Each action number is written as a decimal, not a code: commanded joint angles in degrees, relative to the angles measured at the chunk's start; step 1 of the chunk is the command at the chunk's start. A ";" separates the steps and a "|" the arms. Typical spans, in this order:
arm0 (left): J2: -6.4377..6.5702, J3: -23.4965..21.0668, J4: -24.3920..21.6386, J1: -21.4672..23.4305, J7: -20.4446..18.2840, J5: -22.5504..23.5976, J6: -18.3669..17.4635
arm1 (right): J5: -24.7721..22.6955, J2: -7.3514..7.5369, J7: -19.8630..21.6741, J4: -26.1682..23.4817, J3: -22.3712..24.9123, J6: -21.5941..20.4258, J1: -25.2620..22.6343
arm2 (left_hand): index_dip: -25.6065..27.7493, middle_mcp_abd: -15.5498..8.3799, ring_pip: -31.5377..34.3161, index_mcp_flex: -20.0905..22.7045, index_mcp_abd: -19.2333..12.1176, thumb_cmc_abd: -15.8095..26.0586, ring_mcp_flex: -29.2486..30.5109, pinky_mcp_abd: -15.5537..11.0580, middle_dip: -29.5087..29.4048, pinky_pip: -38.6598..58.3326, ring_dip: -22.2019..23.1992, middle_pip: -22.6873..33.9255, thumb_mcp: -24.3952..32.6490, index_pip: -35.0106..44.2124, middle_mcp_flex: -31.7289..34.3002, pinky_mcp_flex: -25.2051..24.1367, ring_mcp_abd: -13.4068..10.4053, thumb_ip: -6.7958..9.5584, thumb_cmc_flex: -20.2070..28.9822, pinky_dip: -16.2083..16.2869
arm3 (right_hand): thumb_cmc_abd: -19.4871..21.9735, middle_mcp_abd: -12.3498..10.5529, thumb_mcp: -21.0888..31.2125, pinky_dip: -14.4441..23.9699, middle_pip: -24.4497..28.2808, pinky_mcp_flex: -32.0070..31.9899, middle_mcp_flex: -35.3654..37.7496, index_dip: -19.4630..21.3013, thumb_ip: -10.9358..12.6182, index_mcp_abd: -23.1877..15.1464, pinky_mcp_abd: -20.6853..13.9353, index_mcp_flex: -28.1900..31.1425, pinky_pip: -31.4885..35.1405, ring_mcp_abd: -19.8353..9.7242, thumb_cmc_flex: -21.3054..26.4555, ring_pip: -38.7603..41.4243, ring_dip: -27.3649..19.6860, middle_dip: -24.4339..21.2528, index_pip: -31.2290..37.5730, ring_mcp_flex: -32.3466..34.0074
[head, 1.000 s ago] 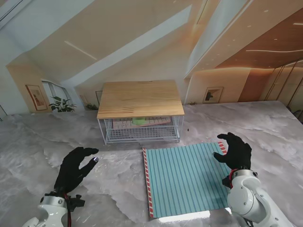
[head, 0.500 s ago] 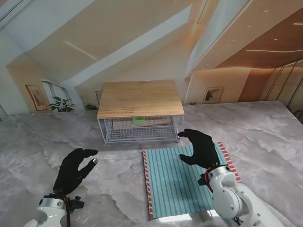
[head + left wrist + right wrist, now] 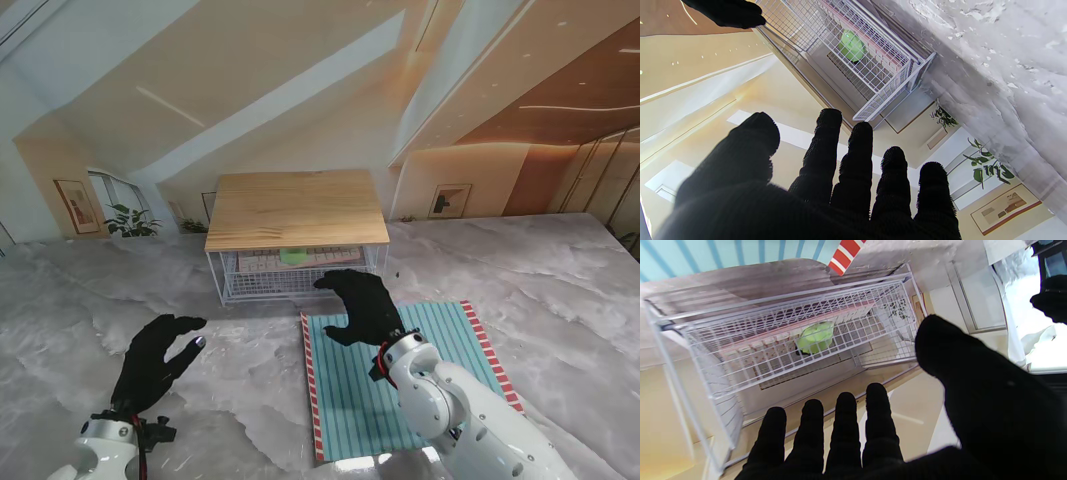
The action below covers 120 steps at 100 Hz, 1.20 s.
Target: Unroll the mouse pad and set up the keyboard and mouse from the tabletop organizer
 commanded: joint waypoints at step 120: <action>-0.04 0.69 -0.24 -0.62 -2.40 -1.29 1.19 | 8.98 -9.15 1.40 25.15 -21.54 5.87 27.12 | -0.58 0.00 -0.79 -0.77 -0.23 0.24 -1.92 -1.64 -0.77 -2.31 0.15 -0.53 -1.39 -0.72 -1.88 -0.47 -1.80 1.29 0.26 0.72 | -1.48 0.22 3.03 -5.87 2.63 0.04 -0.61 -1.61 -0.71 1.99 -2.77 -0.33 1.02 -2.69 0.32 1.59 0.77 1.83 0.37 -0.07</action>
